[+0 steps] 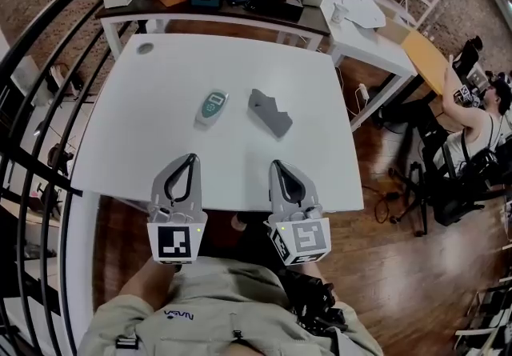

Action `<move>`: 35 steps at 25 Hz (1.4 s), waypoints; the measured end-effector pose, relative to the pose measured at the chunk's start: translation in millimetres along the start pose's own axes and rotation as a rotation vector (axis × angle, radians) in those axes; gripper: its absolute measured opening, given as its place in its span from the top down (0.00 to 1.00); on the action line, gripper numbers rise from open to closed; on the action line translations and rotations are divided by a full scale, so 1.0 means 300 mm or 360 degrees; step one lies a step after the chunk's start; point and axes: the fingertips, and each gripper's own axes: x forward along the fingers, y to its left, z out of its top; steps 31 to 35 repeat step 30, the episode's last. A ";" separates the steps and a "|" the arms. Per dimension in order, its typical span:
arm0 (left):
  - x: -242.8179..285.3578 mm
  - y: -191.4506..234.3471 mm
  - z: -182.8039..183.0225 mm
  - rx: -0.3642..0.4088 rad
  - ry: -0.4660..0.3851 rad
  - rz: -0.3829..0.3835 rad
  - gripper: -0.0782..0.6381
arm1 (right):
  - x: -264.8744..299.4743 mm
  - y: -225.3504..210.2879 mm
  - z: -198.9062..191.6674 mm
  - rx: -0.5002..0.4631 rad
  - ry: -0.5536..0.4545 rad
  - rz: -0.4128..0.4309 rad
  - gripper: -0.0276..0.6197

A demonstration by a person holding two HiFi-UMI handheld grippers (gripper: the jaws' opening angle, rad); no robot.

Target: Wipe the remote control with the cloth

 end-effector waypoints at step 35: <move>-0.024 -0.061 -0.023 0.0032 0.0055 -0.0010 0.88 | -0.091 -0.058 -0.029 0.0054 0.0057 -0.0130 0.95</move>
